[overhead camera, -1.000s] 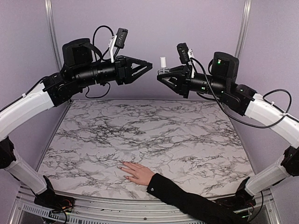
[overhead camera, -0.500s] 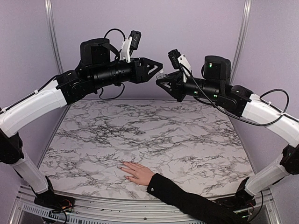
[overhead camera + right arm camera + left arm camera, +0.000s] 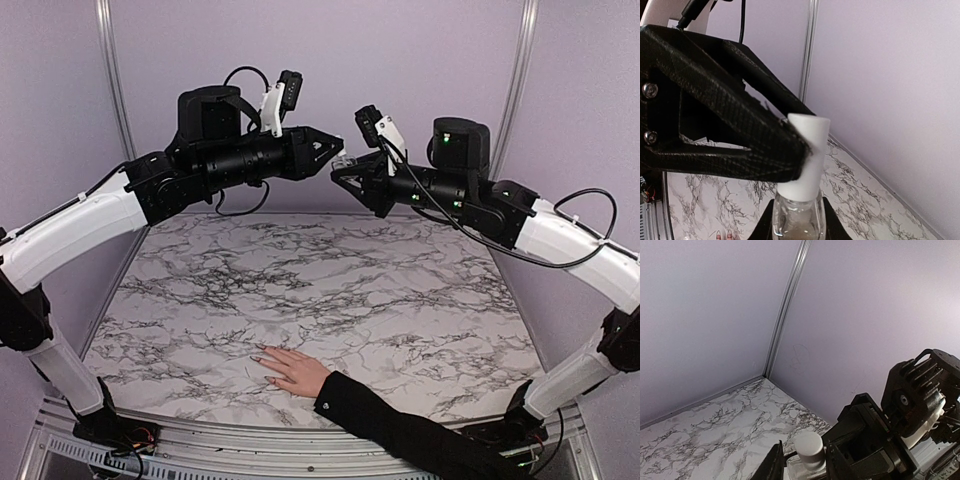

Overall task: Paint the nails
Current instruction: Screw the nail polish bottle.

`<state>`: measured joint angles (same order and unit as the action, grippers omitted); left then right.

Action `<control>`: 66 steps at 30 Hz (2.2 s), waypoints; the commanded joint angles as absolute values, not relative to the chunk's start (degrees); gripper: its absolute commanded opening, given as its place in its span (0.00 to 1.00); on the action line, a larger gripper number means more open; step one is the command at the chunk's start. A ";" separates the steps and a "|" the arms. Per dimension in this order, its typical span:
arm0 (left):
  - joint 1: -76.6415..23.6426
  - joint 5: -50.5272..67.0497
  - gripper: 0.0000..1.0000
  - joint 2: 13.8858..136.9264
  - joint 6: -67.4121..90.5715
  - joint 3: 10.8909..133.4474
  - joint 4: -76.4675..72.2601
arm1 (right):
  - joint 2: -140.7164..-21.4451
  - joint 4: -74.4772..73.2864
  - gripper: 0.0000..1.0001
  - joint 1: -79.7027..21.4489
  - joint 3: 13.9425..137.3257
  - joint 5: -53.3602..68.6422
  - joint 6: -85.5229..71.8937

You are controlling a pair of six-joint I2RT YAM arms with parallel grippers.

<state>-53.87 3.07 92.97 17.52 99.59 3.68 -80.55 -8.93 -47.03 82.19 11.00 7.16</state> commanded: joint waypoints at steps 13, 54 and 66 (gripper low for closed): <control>-54.05 10.19 0.08 94.00 16.75 99.99 4.33 | -80.53 -7.36 0.00 -47.39 86.34 12.78 7.23; -50.20 58.27 0.01 95.52 13.52 92.86 0.77 | -78.13 19.34 0.00 -42.20 89.60 60.84 -12.15; -49.59 56.00 0.16 95.39 14.51 94.71 1.84 | -77.45 16.93 0.00 -42.63 89.04 60.48 -9.92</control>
